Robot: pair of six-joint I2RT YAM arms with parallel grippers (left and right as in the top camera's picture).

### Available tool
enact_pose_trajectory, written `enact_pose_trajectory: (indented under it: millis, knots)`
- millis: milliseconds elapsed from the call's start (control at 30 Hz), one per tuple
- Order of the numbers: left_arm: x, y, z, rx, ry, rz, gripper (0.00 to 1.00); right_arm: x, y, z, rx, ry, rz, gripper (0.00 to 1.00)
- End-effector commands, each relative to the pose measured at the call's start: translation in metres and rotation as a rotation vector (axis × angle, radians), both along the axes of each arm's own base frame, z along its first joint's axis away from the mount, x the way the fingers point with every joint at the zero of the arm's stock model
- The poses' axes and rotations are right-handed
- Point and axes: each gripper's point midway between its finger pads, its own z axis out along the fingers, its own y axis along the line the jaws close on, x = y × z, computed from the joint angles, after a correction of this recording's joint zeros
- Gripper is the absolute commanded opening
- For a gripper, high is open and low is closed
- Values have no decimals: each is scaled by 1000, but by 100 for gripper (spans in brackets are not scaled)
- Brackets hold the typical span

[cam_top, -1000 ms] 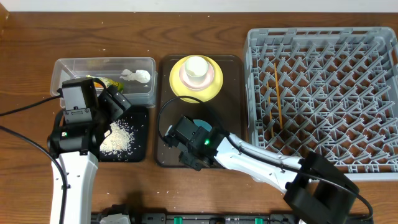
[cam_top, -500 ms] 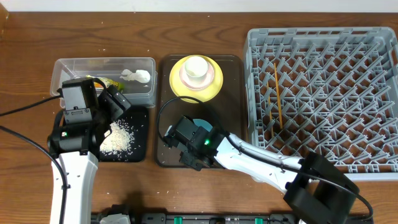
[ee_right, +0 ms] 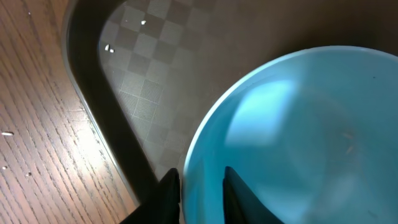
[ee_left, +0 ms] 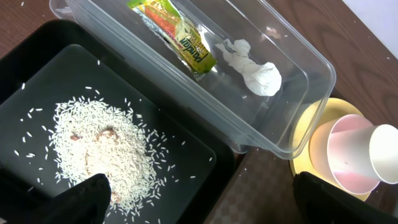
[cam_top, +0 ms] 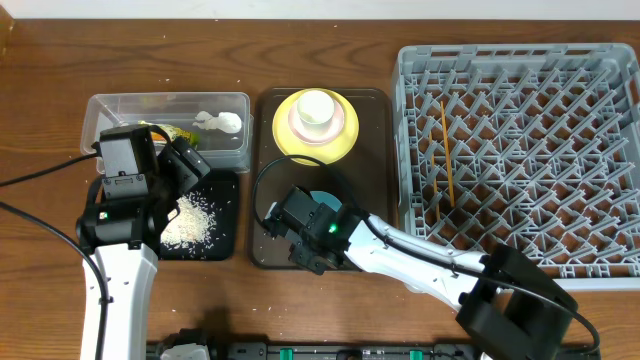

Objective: Sort waste into correct bins and load items into the dishwasher rack
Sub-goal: 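Grasp the light-blue bowl rim with the right gripper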

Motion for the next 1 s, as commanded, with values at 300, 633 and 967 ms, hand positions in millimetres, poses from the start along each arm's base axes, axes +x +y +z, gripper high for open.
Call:
enact_pose_trajectory:
  millis: [300,633,967]
  knots:
    - [1,4,4,9,-9,19,96,-4,1,-6,-14,10,16,15]
    - [1,4,4,9,-9,19,96,-4,0,-6,-15,11,16,20]
    - [1,4,4,9,-9,19,96,-4,2,-6,-8,10,8,3]
